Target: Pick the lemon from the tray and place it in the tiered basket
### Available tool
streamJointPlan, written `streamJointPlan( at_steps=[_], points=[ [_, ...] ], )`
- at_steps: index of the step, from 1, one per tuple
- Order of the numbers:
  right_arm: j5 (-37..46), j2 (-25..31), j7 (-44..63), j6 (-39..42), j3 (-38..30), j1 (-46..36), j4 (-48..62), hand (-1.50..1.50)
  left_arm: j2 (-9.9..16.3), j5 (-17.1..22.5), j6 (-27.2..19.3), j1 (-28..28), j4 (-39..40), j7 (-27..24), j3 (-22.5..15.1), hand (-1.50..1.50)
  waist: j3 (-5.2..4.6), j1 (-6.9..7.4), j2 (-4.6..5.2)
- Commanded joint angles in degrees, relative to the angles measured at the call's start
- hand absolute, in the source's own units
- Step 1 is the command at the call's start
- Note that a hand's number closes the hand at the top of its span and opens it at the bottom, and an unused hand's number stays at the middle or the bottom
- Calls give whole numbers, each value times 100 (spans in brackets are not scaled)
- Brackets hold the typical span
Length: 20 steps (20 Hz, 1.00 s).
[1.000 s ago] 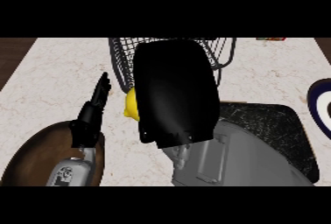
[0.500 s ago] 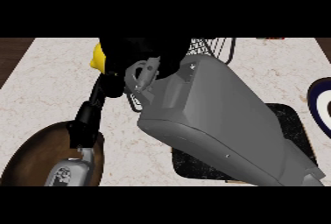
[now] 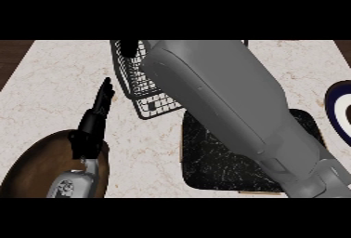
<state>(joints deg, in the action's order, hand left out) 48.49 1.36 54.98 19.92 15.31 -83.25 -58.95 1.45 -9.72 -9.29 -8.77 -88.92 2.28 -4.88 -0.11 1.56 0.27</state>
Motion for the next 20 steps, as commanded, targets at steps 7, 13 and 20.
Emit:
streamJointPlan(
  at_steps=[7, 13, 20],
  points=[
    [-9, -131, 185, -1586, -827, 396, 802, -150, -34, -12, -48, 63, 13, -20, 37, 0, 10, -24, 14],
    [-598, -134, -391, -2106, -955, 531, 1019, -150, -140, -58, -87, 42, 29, 32, -69, 0, 8, -37, -2],
    [-476, 127, -236, -3390, -1604, 562, 601, -150, 100, 59, 97, 20, -55, 78, 127, 0, 11, -100, -22]
  ],
)
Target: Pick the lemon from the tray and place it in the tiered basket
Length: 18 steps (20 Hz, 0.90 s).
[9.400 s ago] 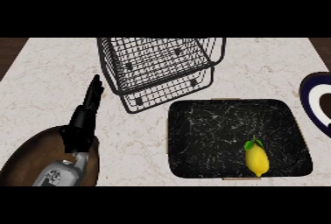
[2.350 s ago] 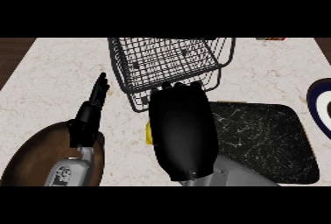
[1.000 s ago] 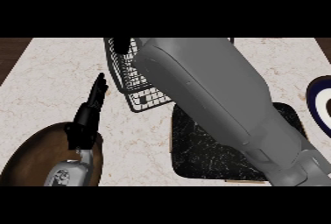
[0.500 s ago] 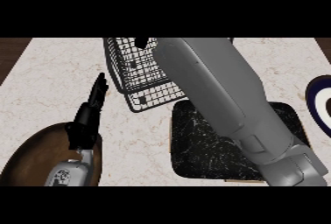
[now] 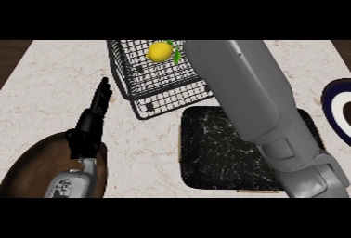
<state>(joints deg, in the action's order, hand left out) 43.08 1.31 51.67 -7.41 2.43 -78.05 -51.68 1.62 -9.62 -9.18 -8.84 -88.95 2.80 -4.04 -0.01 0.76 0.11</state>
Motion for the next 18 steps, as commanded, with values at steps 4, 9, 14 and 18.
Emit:
streamJointPlan(
  at_steps=[4, 9, 14, 18],
  points=[
    [42, 494, 851, -265, -480, 372, -1003, -150, -135, -172, -216, 209, -81, -33, -100, 0, 4, -170, -63],
    [-426, 986, 552, -280, -1021, 1552, -2312, -150, 91, 36, -31, 140, -69, 65, 167, 0, 11, -289, -74],
    [-1292, 1400, 349, 491, -1359, 3152, -4187, -150, -17, 60, -124, 389, -38, -208, 169, 0, 13, -440, -111],
    [-2330, 1750, 105, 1130, -2003, 4377, -5343, -150, 18, -32, -168, 508, -135, -150, 144, 0, 17, -497, -110]
  ],
)
